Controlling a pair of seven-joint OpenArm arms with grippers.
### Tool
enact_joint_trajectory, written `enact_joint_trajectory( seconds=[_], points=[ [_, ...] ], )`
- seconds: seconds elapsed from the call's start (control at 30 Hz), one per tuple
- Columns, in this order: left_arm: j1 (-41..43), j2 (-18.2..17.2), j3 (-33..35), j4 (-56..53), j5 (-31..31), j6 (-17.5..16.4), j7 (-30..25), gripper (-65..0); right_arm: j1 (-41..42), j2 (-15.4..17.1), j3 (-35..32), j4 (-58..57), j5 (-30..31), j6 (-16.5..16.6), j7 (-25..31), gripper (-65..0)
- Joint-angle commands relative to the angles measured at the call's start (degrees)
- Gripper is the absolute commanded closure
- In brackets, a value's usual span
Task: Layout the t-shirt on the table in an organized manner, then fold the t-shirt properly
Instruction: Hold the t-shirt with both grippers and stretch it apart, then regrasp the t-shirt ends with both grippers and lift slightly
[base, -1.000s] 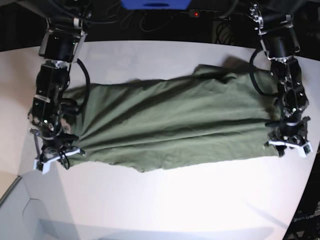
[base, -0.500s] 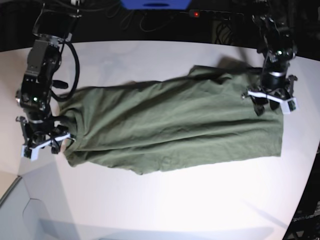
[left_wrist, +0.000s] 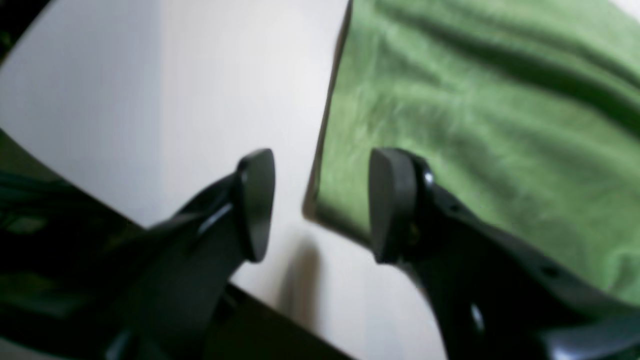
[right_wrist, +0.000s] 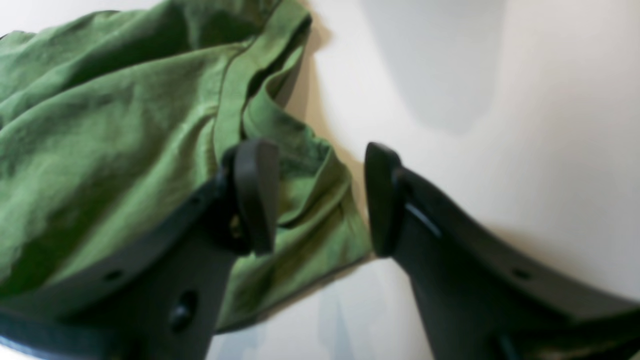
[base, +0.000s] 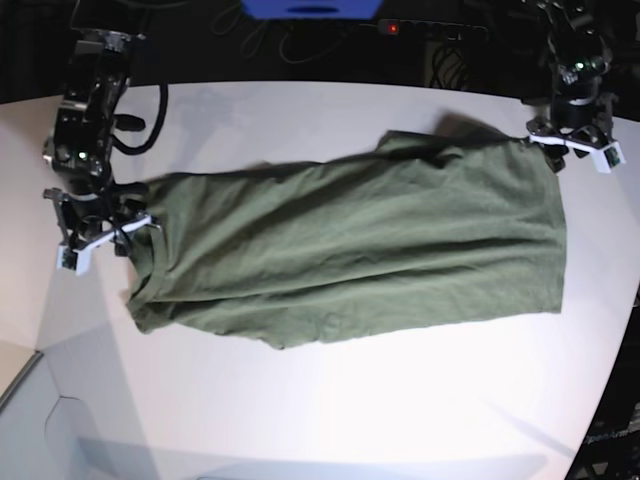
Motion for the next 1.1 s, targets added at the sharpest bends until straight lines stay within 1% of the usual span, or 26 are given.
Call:
enact_joint_trajectory(
  seconds=[0.0, 0.13, 0.33, 0.47, 0.5, 0.57, 0.73, 0.77, 0.83, 0.93, 1.0, 1.03, 1.07],
  points=[
    [0.1, -0.5, -0.3, -0.3, 0.0, 0.1, -1.2, -29.8, 0.0, 0.6, 0.2, 1.2, 0.0, 0.2, 1.2, -28.5],
    [-0.6, -0.5, 0.0, -4.5, 0.0, 0.1, -1.3, -29.8, -0.3, 0.6, 0.3, 1.2, 0.0, 0.2, 1.2, -28.5],
    [-2.7, -0.4, 0.0, -6.5, 0.0, -0.1, -1.3, -29.8, -1.1, 0.7, 0.3, 1.2, 0.0, 0.2, 1.2, -28.5],
    [-3.8, -0.3, 0.0, -6.5, 0.3, -5.3, -1.3, -29.5, -1.1, 0.7, 0.3, 1.2, 0.0, 0.2, 1.2, -28.5],
    [-4.1, -0.1, 0.0, -6.5, 0.3, -6.1, -1.3, -29.5, -1.1, 0.7, 0.3, 1.2, 0.0, 0.2, 1.2, -28.5],
    [-4.7, 0.0, 0.0, -7.0, 0.4, -6.6, -1.3, -29.3, -1.1, 0.7, 0.3, 1.2, 0.0, 0.2, 1.1, -28.5],
    [-6.8, -0.3, 0.0, -12.3, 0.4, -7.1, -1.2, -28.6, -1.1, 0.8, 0.3, 1.2, 0.0, 0.2, 1.1, -28.5],
    [-7.1, -0.3, 0.0, -13.1, 0.3, -7.1, -1.2, -27.1, -1.1, 0.8, 0.3, 1.2, 0.0, 0.2, 1.1, -28.5],
    [-7.7, -0.4, 0.0, -13.9, 0.1, -7.2, -1.2, -21.0, -1.1, 0.8, 0.3, 1.2, 0.0, 0.2, 1.1, -28.5],
    [-7.9, -0.2, 0.0, -13.7, 0.0, -7.2, -1.2, -10.5, -1.1, 0.8, 0.4, 1.2, -0.1, 0.2, 1.1, -28.4],
    [-7.9, 0.0, 0.0, -13.5, 0.0, -7.2, -1.2, -2.2, -1.1, 0.8, 0.4, 1.2, -0.1, 0.2, 1.1, -28.4],
    [-7.9, 0.0, 0.0, -13.3, 0.0, -7.2, -1.2, 0.0, -1.1, 0.8, 0.4, 1.2, -0.1, 0.2, 1.1, -28.4],
    [-8.1, 0.0, 0.0, -12.5, 0.0, -7.2, -1.2, 0.0, -1.1, 0.9, 0.4, 1.2, -0.2, 0.2, 1.1, -28.4]
  ],
)
